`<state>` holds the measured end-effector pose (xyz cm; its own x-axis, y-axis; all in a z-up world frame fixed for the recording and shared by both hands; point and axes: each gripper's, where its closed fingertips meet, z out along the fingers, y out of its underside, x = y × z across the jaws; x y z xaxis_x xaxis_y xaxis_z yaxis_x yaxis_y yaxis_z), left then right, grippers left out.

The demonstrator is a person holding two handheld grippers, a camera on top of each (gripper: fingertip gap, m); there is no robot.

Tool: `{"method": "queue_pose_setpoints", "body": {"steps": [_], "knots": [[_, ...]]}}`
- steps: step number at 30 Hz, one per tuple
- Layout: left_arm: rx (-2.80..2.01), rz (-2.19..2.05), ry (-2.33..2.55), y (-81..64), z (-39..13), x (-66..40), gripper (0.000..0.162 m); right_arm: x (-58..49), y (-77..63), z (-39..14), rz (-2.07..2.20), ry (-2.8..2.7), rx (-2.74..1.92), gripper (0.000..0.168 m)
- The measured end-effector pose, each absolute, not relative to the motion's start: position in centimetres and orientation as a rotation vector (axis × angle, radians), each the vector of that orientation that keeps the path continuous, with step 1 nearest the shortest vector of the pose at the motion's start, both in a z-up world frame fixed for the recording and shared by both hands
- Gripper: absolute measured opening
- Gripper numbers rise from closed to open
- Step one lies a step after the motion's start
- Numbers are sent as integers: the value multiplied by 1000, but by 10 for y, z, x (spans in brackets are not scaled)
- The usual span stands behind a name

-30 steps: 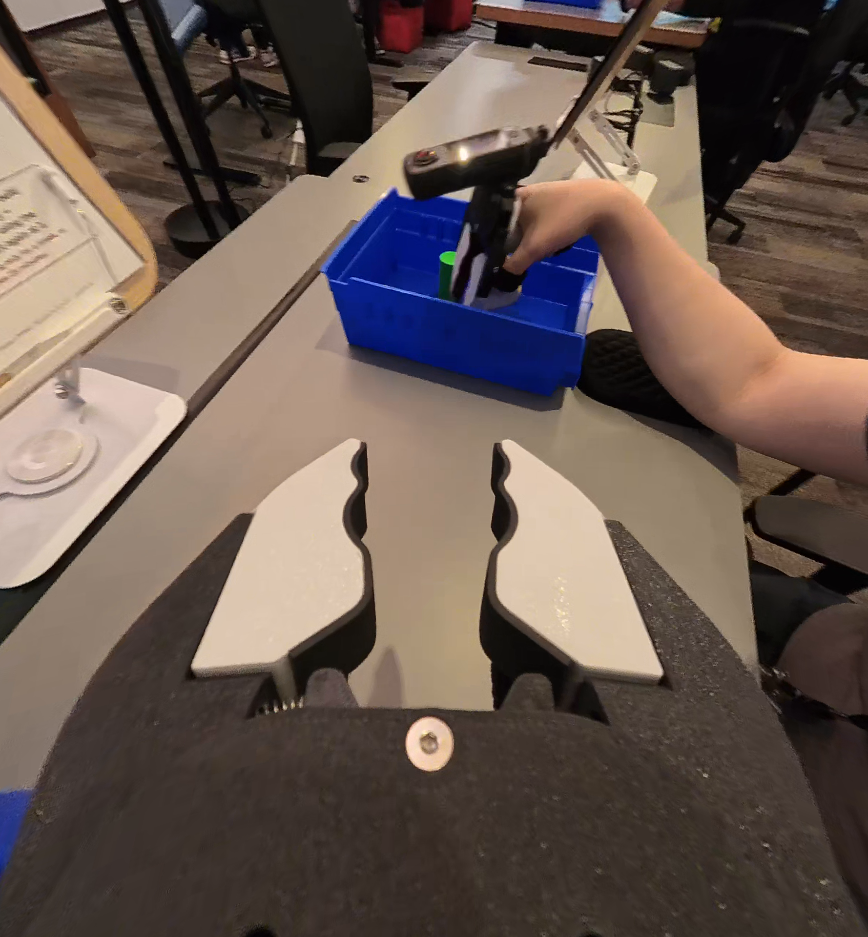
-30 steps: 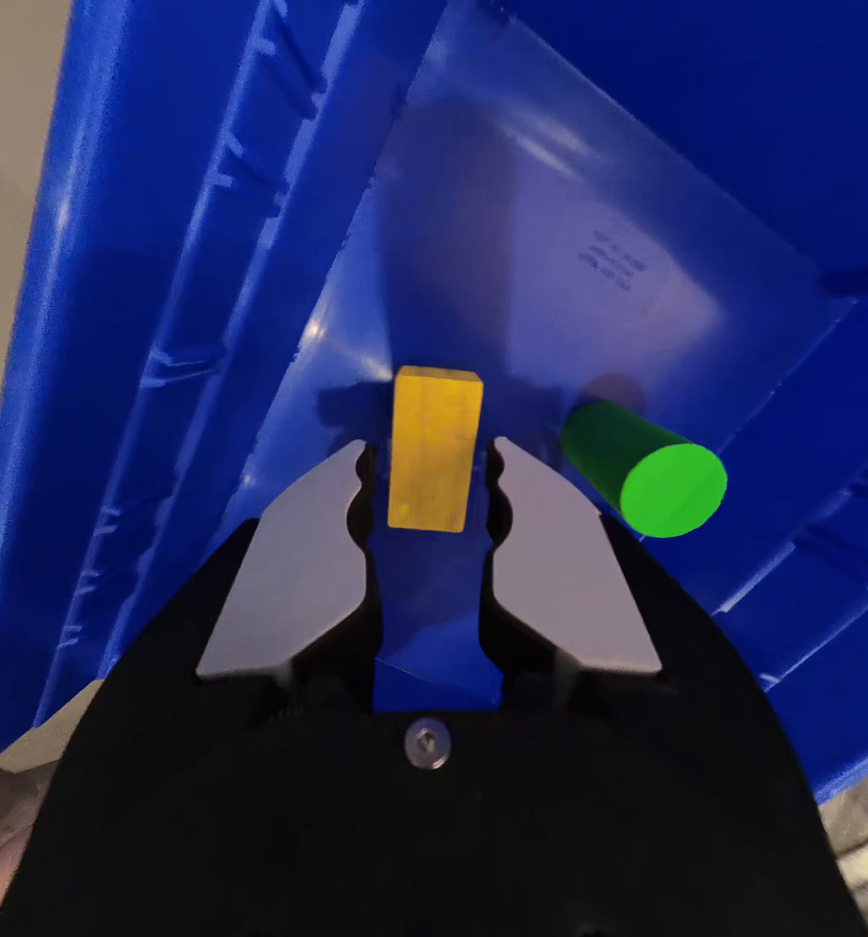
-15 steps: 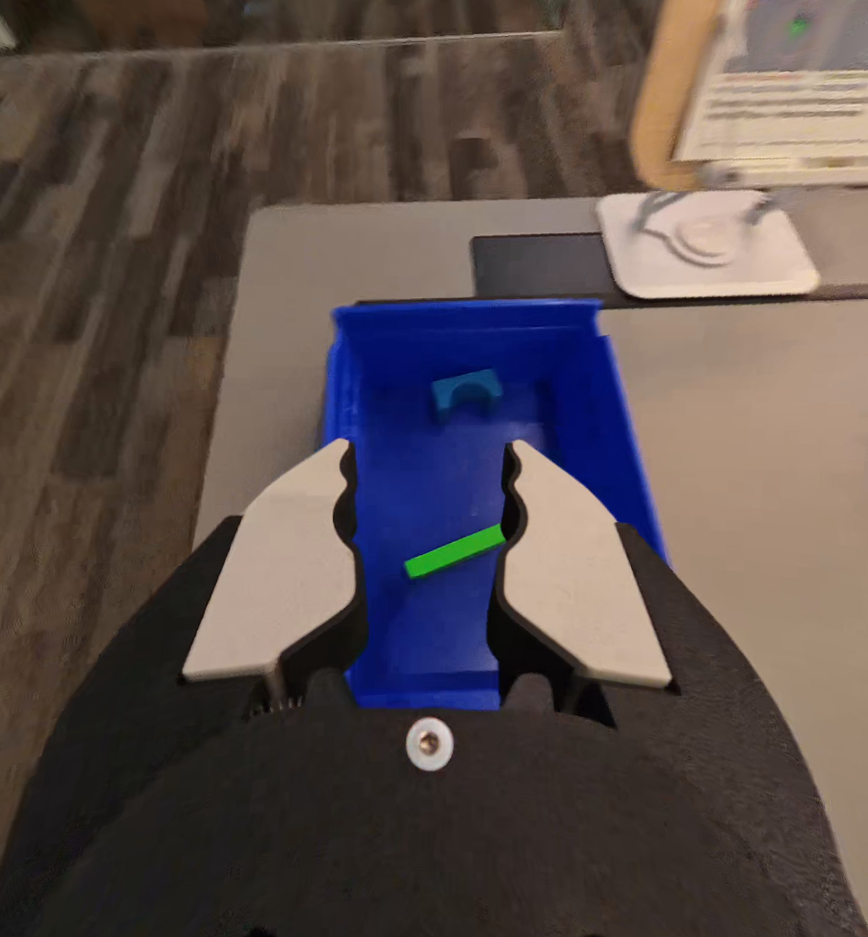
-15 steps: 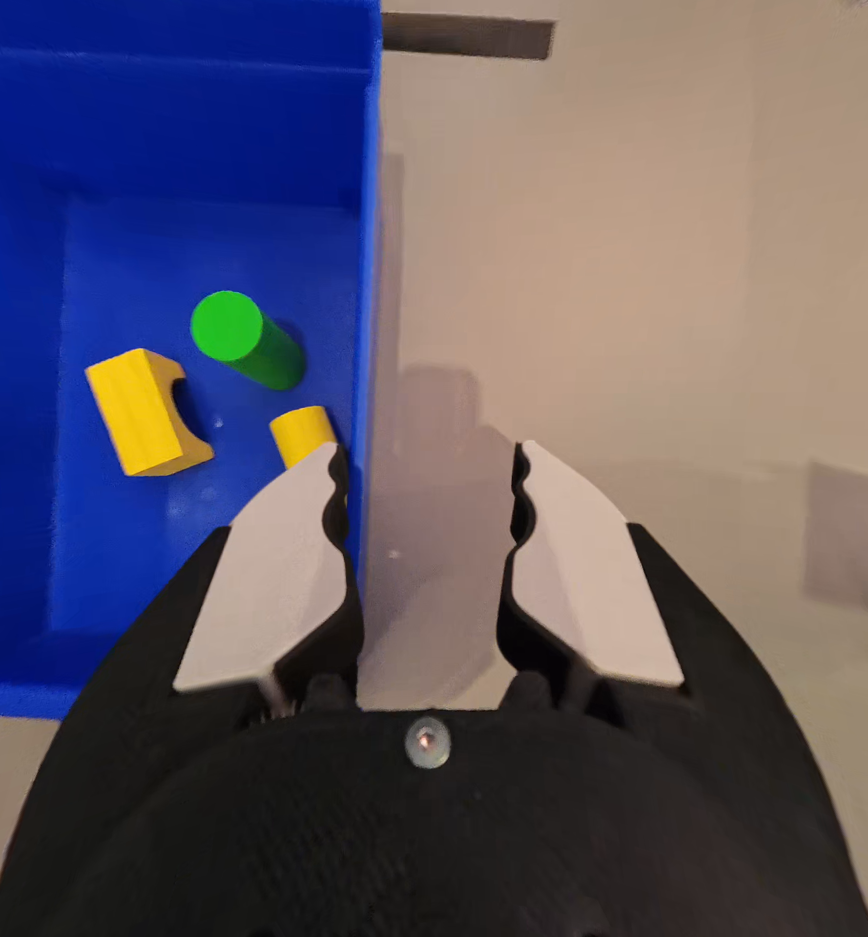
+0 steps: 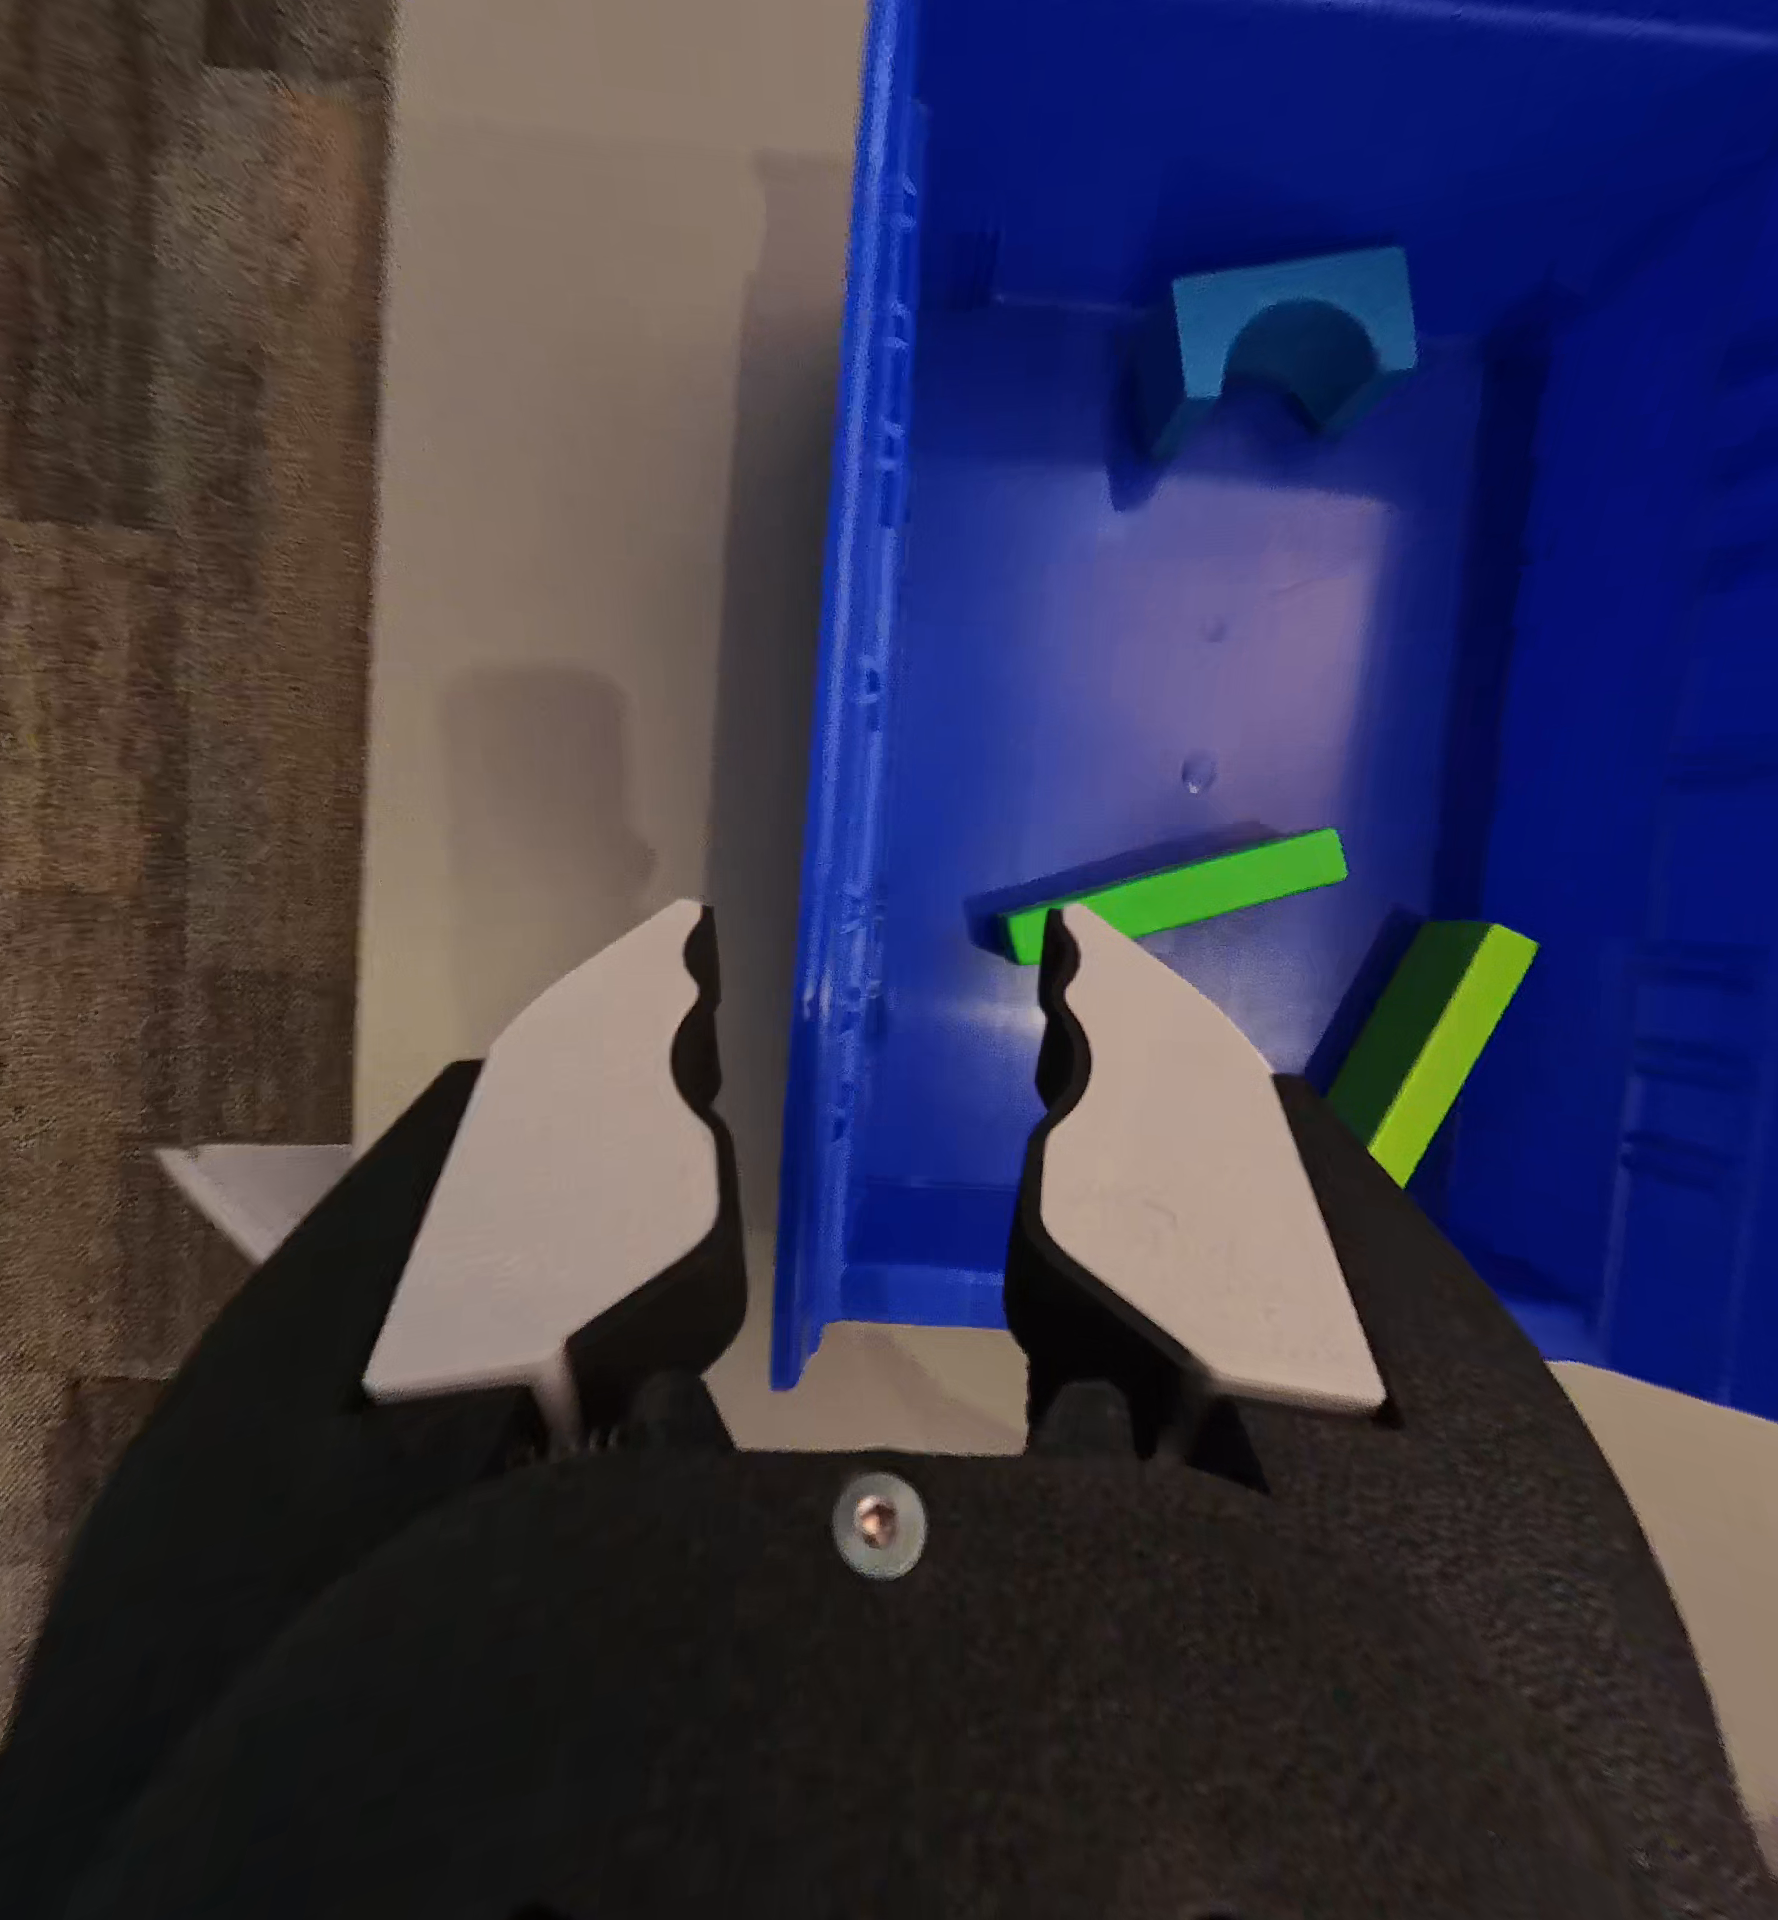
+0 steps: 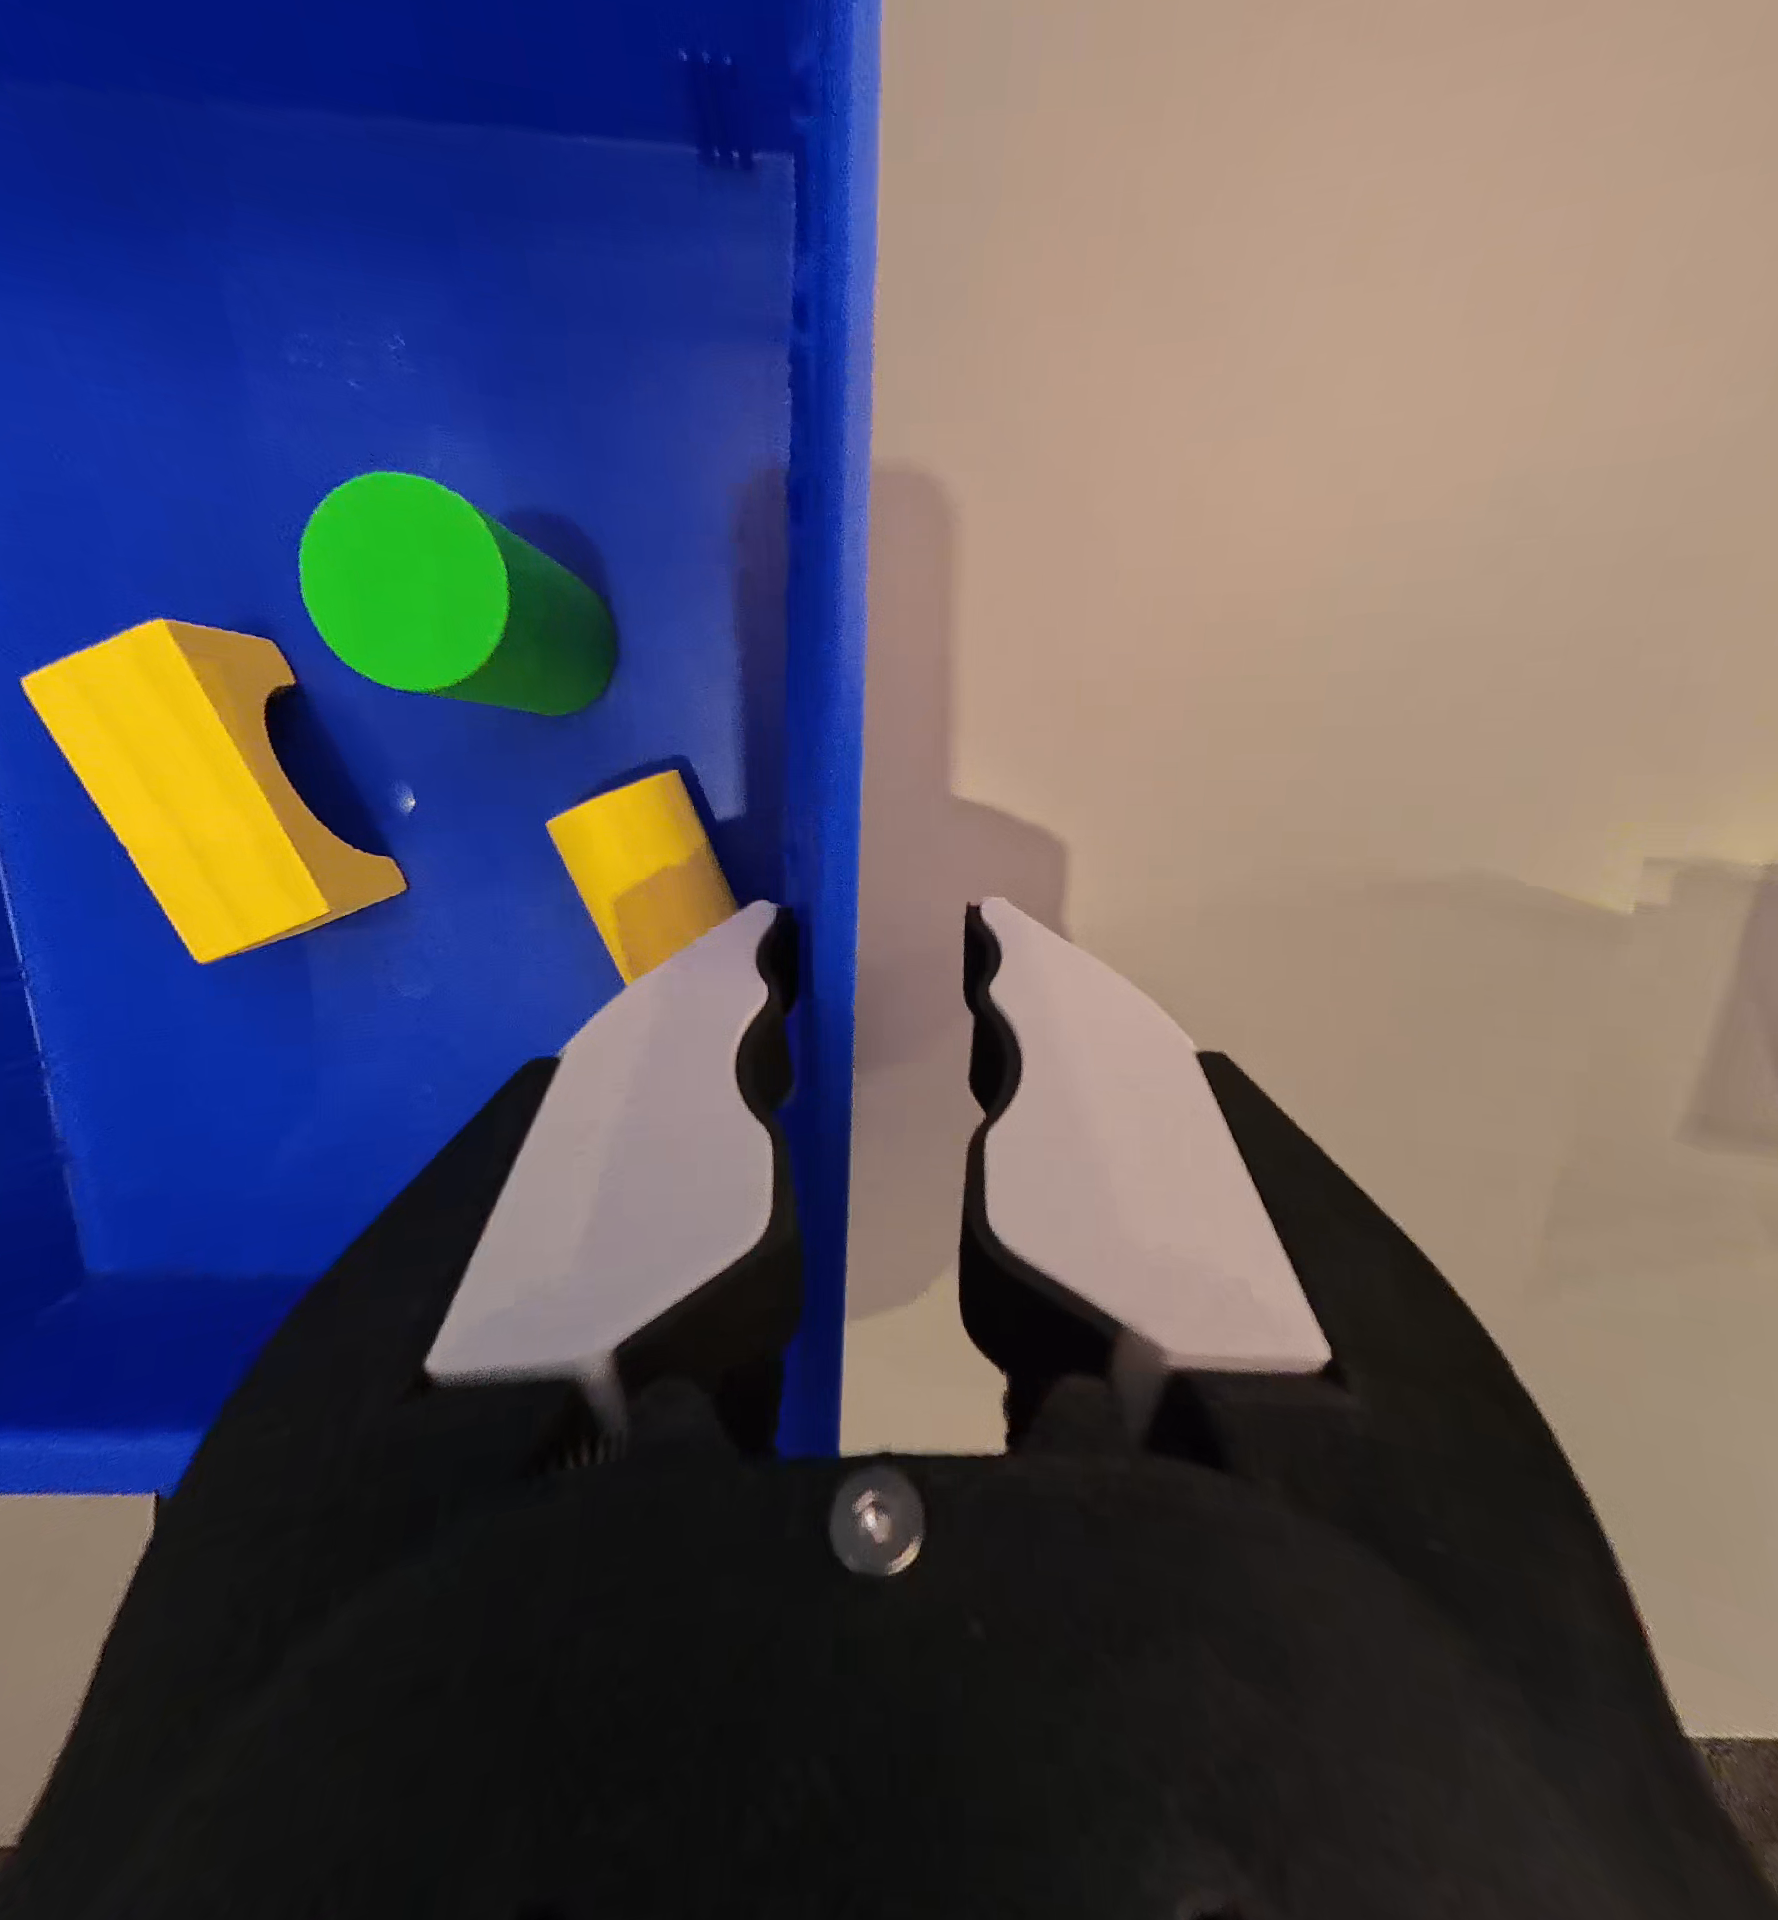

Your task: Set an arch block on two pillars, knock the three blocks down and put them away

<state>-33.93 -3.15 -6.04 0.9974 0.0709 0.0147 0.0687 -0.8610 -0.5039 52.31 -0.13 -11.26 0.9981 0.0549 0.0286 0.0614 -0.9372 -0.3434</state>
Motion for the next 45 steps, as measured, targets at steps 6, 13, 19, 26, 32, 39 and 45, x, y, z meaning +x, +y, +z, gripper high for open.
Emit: {"method": "queue_pose_setpoints", "body": {"steps": [6, 13, 19, 26, 32, 39, 45], "knots": [[-2798, -17, -70, -37, -98, -334, 57, 511, -1, -117, 167, 2, -2802, 10], [-2869, -30, -163, -43, -114, -342, 23, 510, 1, -117, 141, -10, -2814, 6], [-2877, -79, -152, -42, -114, -337, 6, 510, 7, -118, 77, -7, -2816, 7], [-2924, -73, 193, -23, -115, -271, 8, 476, 14, -117, 149, -74, -2828, 7], [-2923, -38, 443, -4, -117, -194, 15, 410, 26, -116, 166, -229, -2861, 7], [-2943, 13, 591, -13, -118, -142, 20, 340, 26, -116, 144, -419, -2858, 8], [-2920, 21, 734, -20, -119, -110, 28, 325, 45, -128, 37, -492, -2915, 20]]}}
